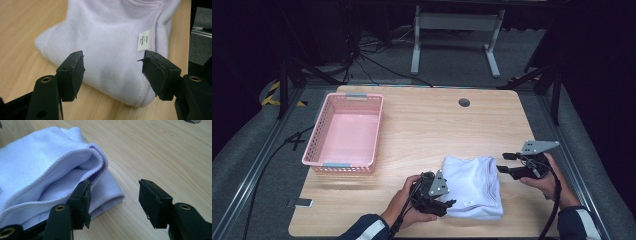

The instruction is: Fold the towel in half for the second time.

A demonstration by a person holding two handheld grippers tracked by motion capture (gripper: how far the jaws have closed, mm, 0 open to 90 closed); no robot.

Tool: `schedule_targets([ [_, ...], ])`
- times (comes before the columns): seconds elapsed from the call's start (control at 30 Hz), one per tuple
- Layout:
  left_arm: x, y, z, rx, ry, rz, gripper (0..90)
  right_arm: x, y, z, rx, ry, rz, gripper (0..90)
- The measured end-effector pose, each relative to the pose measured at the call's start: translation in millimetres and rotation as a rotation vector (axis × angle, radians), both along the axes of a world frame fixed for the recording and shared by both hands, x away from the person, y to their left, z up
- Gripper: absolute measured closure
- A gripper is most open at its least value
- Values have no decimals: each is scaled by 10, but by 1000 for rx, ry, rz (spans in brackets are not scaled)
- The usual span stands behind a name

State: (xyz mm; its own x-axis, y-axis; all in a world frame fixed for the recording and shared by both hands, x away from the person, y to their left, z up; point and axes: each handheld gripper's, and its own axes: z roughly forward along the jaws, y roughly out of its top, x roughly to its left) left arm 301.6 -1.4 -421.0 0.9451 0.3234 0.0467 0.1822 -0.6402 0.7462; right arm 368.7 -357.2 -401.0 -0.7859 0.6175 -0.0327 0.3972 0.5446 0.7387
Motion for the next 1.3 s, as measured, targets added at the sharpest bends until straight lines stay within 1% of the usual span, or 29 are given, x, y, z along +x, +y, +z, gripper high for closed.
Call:
schedule_targets([
  [0.07,-10,-21,-26,6,-1,0,350,-32,-16,27,-2,-11,-20,456],
  [0.1,-12,-45,-45,8,11,-22,396,-70,-27,67,-13,-35,-61,466],
  [0.13,-60,-93,-78,6,25,-54,420,-128,-28,135,19,-75,-81,498],
  [0.17,-60,-93,-78,6,25,-54,477,-128,-28,135,19,-75,-81,498],
  [0.2,-87,-121,-95,20,22,-85,477,-162,-9,176,51,-90,-86,502],
  [0.27,-148,-175,-137,46,13,-111,490,-228,88,239,74,-127,-66,503],
  [0.3,-158,-193,-167,54,26,-127,526,-283,222,273,94,-144,-34,504],
  [0.37,-159,-198,-188,50,33,-122,534,-299,293,276,96,-143,-13,499],
  [0.4,-149,-201,-205,70,24,-130,534,-309,369,267,102,-139,-2,490],
  [0.47,-155,-206,-239,59,26,-137,549,-296,539,199,65,-127,8,476],
  [0.5,-183,-215,-265,80,17,-151,562,-264,621,118,10,-128,-2,471],
  [0.53,-198,-220,-275,99,3,-158,569,-231,634,63,-15,-119,-14,462],
  [0.57,-198,-220,-275,99,3,-158,570,-231,634,63,-15,-119,-14,462],
  [0.6,-233,-211,-301,96,-8,-158,570,-164,597,-54,-39,-90,-50,450],
  [0.63,-240,-195,-300,97,0,-154,570,-139,557,-108,-64,-80,-67,441],
  [0.67,-240,-195,-300,97,0,-154,570,-139,557,-108,-64,-80,-67,441],
  [0.73,-239,-145,-286,83,13,-149,570,-96,462,-225,-76,-32,-89,417],
  [0.8,-227,-87,-283,47,40,-144,522,-66,383,-339,-93,5,-104,393],
  [0.83,-228,-54,-276,40,46,-131,471,-59,348,-391,-75,24,-104,388],
  [0.87,-234,-21,-263,51,38,-110,432,-47,323,-410,-61,30,-107,383],
  [0.9,-228,19,-253,29,24,-91,368,-41,314,-415,-51,43,-112,377],
  [0.93,-224,58,-241,19,30,-76,302,-34,314,-423,-56,44,-109,375],
  [1.0,-202,140,-225,-15,30,-19,245,-30,322,-426,-61,47,-113,360],
  [1.03,-167,167,-234,-11,37,-5,215,-29,323,-417,-61,41,-108,360],
  [1.1,-134,152,-288,-2,83,7,175,-41,330,-361,-43,25,-101,358],
  [1.13,-134,152,-288,-2,83,7,173,-41,330,-361,-43,25,-101,358],
  [1.17,-132,116,-334,-11,100,9,173,-41,333,-325,-5,17,-96,353],
  [1.2,-131,74,-371,19,103,-7,171,-36,350,-292,24,8,-91,339],
  [1.3,-130,15,-433,25,95,-14,158,-5,399,-285,24,11,-76,276],
])
